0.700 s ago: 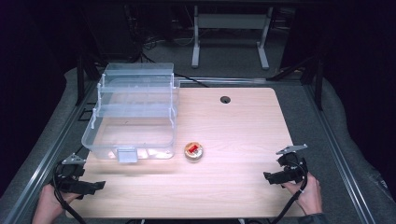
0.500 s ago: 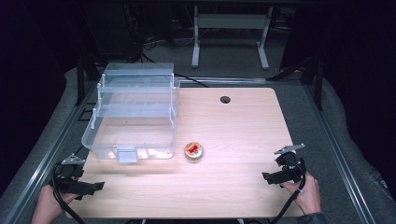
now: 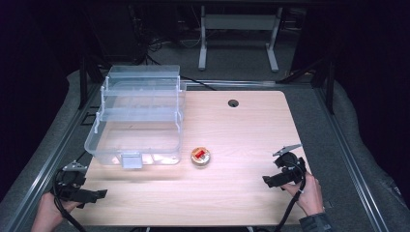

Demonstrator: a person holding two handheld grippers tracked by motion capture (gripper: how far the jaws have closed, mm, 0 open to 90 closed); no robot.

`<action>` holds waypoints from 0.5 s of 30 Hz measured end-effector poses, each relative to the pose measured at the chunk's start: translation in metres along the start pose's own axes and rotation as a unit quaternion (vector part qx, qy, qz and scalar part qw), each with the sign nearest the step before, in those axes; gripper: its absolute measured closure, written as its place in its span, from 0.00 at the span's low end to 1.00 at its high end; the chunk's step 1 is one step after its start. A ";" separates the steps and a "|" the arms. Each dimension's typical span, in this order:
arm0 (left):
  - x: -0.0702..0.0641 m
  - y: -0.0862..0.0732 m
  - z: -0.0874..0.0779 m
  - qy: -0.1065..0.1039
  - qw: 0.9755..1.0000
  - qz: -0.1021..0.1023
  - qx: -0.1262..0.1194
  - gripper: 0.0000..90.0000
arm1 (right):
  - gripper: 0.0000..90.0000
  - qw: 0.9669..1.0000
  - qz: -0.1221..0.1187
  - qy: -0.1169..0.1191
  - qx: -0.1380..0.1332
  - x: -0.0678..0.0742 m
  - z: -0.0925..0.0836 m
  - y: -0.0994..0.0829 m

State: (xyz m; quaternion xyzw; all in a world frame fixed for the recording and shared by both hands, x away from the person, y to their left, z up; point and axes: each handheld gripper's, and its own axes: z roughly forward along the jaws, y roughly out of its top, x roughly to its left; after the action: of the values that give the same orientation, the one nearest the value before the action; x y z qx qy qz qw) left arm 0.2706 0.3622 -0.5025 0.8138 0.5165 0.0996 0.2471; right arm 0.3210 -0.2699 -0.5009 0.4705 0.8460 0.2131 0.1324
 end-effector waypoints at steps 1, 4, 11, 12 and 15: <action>0.000 0.000 0.000 0.001 1.000 0.000 0.000 0.00 | 0.01 1.000 -0.002 -0.006 0.004 0.002 0.000 0.002; 0.000 0.001 0.001 0.000 1.000 0.001 0.001 0.00 | 0.00 1.000 -0.009 0.002 0.004 0.006 0.002 0.010; 0.001 0.000 0.002 -0.001 1.000 -0.002 -0.001 0.00 | 0.00 0.999 -0.036 0.009 0.006 0.020 0.008 0.030; 0.001 0.000 0.003 0.001 1.000 -0.002 -0.001 0.00 | 0.00 0.999 -0.045 0.009 0.011 0.025 0.010 0.038; 0.001 0.000 0.003 0.002 1.000 -0.004 0.001 0.00 | 0.00 0.998 -0.055 0.017 0.013 0.031 0.015 0.049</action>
State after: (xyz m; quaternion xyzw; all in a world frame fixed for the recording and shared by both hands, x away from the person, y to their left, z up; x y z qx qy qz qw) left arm 0.2724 0.3622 -0.5051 0.8118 0.5201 0.0997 0.2462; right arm 0.3471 -0.2170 -0.4914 0.4212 0.8753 0.2029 0.1232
